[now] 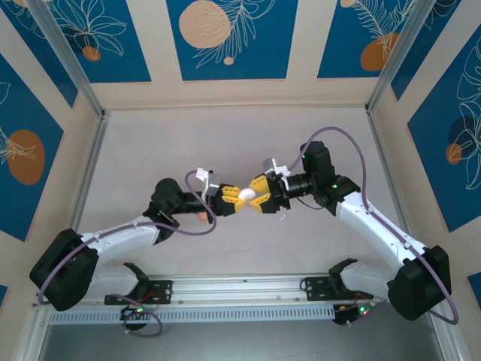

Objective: Insert wireless bluetooth earbuds into charging case

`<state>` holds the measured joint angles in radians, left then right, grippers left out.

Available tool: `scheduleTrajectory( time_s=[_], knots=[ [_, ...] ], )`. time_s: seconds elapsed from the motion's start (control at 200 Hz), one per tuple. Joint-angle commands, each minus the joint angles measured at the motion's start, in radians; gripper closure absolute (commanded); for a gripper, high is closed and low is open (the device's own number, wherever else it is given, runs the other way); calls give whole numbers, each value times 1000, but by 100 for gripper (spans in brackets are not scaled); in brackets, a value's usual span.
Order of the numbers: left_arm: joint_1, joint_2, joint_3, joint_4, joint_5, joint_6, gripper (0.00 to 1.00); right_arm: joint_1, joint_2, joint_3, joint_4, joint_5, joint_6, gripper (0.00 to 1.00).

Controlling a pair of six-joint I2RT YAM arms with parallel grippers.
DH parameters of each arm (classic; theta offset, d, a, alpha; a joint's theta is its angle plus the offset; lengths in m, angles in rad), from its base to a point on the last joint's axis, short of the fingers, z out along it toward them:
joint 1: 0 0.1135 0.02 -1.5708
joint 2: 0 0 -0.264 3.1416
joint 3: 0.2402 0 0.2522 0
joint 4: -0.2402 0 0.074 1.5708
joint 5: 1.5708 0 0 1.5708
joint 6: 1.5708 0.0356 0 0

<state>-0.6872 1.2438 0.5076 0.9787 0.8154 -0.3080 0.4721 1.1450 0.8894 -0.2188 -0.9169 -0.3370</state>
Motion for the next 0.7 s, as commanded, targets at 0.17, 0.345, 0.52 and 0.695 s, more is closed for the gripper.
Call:
scheduleTrajectory(
  time_s=[0.17,0.345,0.52,0.695],
  knots=[
    [9,4,28,72,30,-17,88,8,14,37,-58,-67,-64,75],
    [10,2,15,72,17,0,79,8,13,60,-129,-56,-119,82],
    [14,-47,-9,-73,-32,133,63,8,9,105,-267,60,-202,86],
    [14,-160,68,-588,-85,443,53,33,-4,150,-398,235,-331,87]
  ],
)
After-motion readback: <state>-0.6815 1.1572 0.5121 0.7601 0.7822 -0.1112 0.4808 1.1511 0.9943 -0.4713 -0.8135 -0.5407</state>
